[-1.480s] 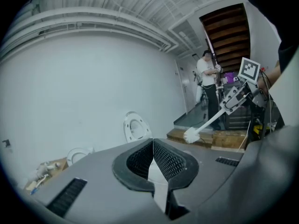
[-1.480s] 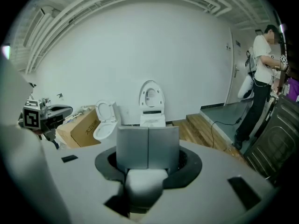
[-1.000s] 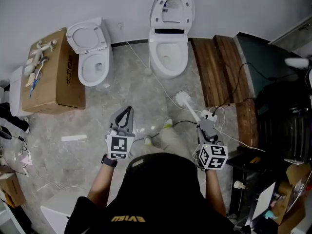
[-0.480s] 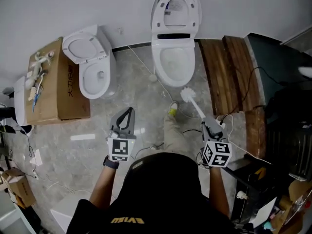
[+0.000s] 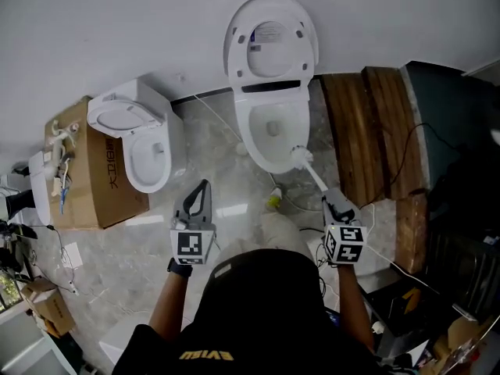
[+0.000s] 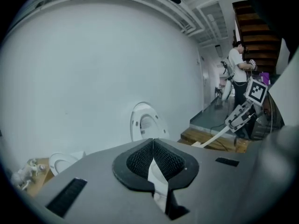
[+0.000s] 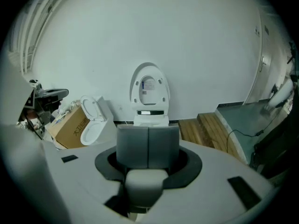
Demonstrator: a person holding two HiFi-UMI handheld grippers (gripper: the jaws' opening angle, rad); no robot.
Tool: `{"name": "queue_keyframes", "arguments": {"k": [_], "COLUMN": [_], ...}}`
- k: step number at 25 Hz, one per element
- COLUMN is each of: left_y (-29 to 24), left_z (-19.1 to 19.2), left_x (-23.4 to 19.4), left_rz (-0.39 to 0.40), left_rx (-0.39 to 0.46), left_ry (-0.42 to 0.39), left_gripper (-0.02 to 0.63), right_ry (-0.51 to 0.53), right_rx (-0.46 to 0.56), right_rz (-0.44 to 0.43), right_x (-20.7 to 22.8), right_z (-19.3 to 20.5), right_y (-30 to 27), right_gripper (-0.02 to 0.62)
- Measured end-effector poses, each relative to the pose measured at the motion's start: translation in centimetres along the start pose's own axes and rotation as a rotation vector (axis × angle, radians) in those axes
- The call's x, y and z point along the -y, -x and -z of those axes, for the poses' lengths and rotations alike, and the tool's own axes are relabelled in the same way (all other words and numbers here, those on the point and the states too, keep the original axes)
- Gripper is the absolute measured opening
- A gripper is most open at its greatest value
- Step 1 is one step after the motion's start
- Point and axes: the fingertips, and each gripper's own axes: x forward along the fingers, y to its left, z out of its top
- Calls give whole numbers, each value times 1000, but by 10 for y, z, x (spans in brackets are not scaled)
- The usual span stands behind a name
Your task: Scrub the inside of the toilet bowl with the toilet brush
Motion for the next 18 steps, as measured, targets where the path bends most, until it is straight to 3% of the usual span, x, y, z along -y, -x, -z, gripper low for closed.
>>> {"name": "queue_keyframes", "arguments": {"k": [4,8,11,14,18], "left_y": [-45,-87,-115,-132,-142], "left_z": [-10,-9,7,16,33], "left_x": [-8,-8,-15,-23,-57], "left_rz": [-9,35,49,82,127], "left_rx": [-44,-52,-78,-88,-76], "left_ry": [6,14,30,-12,-2], "left_gripper": [18,18,18,18,18], "right_ry": [15,58,117,190,224], "right_rx": [-46,-132,-174,-219,-246], "right_rz": [-16,-18,-40,-55,-60], "right_x": [28,34,22,8,-29], "right_z": [-9,0,3,3,-13], "right_y": [-41,-79,-113,-143,-183], "right_gripper": [160,160,160,160,160]}}
